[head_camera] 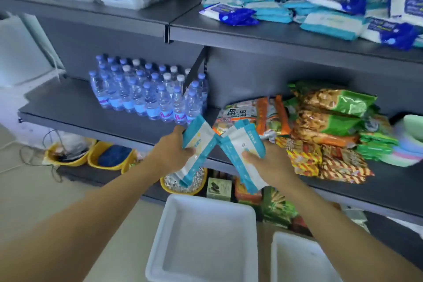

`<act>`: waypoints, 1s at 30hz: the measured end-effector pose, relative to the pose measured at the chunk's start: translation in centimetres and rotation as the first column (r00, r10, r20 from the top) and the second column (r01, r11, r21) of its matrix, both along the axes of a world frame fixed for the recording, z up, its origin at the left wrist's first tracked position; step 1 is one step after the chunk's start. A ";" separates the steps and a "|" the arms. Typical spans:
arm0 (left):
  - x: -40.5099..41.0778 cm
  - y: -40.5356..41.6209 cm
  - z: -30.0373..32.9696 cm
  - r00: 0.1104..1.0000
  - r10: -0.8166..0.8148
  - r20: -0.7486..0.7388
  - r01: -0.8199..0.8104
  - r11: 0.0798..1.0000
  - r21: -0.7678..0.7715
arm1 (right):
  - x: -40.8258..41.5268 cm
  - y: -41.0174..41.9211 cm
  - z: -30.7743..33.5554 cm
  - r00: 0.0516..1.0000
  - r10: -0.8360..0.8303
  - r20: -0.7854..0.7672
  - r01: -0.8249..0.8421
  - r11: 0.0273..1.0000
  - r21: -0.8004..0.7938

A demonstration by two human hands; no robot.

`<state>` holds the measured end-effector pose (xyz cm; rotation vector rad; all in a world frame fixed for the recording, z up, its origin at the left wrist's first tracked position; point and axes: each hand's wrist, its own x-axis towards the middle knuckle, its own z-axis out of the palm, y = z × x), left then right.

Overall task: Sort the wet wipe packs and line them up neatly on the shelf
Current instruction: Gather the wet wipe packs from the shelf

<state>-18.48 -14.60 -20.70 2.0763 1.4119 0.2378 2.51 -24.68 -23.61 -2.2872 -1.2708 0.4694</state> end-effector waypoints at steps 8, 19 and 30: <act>-1.8 0.6 -14.9 0.993 0.068 -0.100 -0.084 0.982 -0.166 | -3.4 -0.4 -14.5 0.985 -0.161 -0.068 0.144 0.968 -0.206; -1.1 2.7 -33.2 0.935 -0.176 -0.309 0.073 0.945 -0.319 | -2.4 -0.6 -29.9 0.965 -0.260 -0.033 0.220 0.872 -0.437; -0.5 3.4 -51.9 0.946 0.107 -0.305 -0.197 0.939 -0.283 | -2.4 4.1 -45.9 0.992 0.041 -0.118 -0.094 0.864 -0.494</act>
